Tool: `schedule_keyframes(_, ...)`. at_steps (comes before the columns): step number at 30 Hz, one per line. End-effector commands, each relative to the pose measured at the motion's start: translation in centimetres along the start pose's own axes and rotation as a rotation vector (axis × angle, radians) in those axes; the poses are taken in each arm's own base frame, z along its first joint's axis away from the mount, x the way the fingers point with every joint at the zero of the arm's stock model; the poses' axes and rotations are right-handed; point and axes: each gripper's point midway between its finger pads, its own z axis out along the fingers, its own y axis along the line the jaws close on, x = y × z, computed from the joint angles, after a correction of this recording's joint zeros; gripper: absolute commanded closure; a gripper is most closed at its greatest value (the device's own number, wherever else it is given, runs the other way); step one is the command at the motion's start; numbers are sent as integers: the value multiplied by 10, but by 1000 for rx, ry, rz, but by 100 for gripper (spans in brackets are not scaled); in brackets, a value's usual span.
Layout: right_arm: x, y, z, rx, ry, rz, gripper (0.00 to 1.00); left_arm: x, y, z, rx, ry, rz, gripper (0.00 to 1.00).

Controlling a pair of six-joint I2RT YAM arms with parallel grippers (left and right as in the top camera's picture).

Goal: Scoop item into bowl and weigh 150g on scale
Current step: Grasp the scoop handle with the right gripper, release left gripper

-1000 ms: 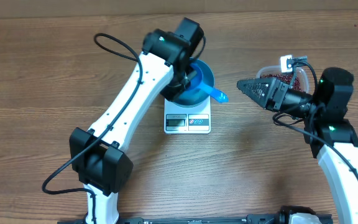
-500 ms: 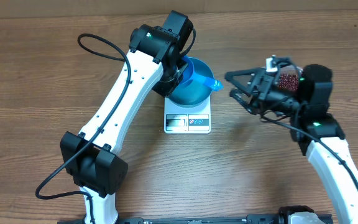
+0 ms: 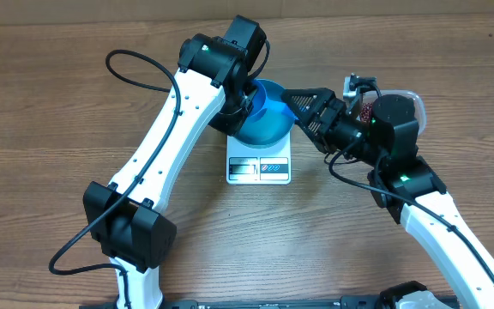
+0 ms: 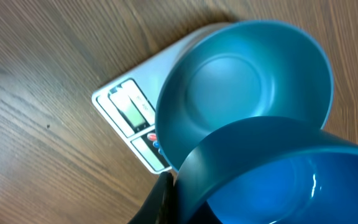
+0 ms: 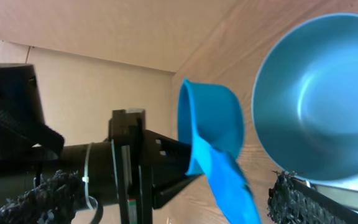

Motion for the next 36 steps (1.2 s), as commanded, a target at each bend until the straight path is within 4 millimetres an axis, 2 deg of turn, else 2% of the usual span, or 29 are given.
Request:
schedule_keyframes(1, -8, 10, 1, -6, -51, -38, 0, 15, -4, -22, 61, 69, -8, 96)
schedule_keyframes(9, -11, 8, 1, 5, -64, -35, 0, 18, -5, -23, 61, 80, -20, 96)
schedule_keyframes(16, -14, 0, 1, 39, -84, -22, 0, 33, -5, -24, 60, 169, -28, 96)
schedule_keyframes(23, -13, 0, 1, 39, -83, -22, 1, 40, -4, -24, 56, 173, -42, 96)
schedule_keyframes(26, -13, -1, 1, 43, -81, -20, 10, 44, -4, -24, 56, 173, -38, 96)
schedule_keyframes(32, -12, -2, 1, 48, -79, -16, 39, 44, -4, -24, 54, 170, -36, 96)
schedule_keyframes(36, -12, -3, 1, 51, -78, -15, 51, 39, -4, -24, 55, 142, -37, 96)
